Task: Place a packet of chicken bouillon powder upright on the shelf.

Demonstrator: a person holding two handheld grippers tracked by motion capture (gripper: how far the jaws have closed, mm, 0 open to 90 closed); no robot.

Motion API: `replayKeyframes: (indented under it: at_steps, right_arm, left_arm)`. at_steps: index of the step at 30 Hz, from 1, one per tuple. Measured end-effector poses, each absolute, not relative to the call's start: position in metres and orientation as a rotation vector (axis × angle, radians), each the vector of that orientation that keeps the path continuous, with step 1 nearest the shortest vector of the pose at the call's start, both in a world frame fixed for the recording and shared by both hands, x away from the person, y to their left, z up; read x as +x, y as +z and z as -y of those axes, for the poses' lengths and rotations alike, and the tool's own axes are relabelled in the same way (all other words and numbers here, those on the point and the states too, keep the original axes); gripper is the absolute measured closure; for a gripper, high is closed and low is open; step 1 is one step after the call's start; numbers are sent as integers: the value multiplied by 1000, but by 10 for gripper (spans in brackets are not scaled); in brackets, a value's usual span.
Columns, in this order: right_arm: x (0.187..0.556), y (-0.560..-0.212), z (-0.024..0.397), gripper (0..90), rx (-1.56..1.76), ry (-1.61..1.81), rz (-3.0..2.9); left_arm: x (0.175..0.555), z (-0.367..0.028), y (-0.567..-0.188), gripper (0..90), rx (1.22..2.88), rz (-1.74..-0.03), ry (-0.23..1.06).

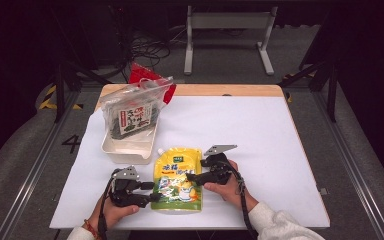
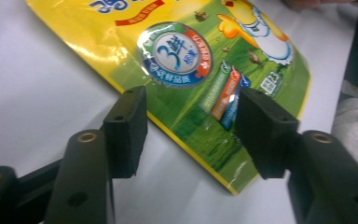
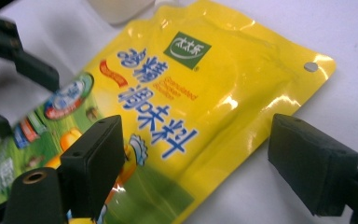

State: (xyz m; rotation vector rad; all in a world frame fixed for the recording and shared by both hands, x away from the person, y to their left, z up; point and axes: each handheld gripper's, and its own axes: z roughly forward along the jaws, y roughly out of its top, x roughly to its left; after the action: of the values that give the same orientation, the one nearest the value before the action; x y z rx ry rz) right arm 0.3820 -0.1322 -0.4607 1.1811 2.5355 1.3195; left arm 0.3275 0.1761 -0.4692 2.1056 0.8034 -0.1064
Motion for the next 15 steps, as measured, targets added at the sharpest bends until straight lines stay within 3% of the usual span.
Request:
replayKeyframes:
  at_steps: [1,7,9,12,13,15]
  right_arm:
    - [384,-462,133,245,1223,1372,-2532]
    - [391,-468,139,326,1381,1595,-2607]
    - [391,-469,137,453,1389,1609,-2658]
    - [389,-469,134,541,1359,1566,-2673]
    - [385,-467,128,636,1293,1487,-2674]
    - [384,-467,127,660,1281,1494,-2684]
  left_arm:
    - [328,-176,-470,479,2101,-804,-112]
    - [329,-176,-471,506,2095,-800,-128]
    - [329,-176,-471,509,2086,-806,-131]
    - [329,-176,-471,512,2093,-798,-127]
    - [329,-176,-471,513,2095,-793,-123]
    - [329,-176,-471,513,2093,-797,-124]
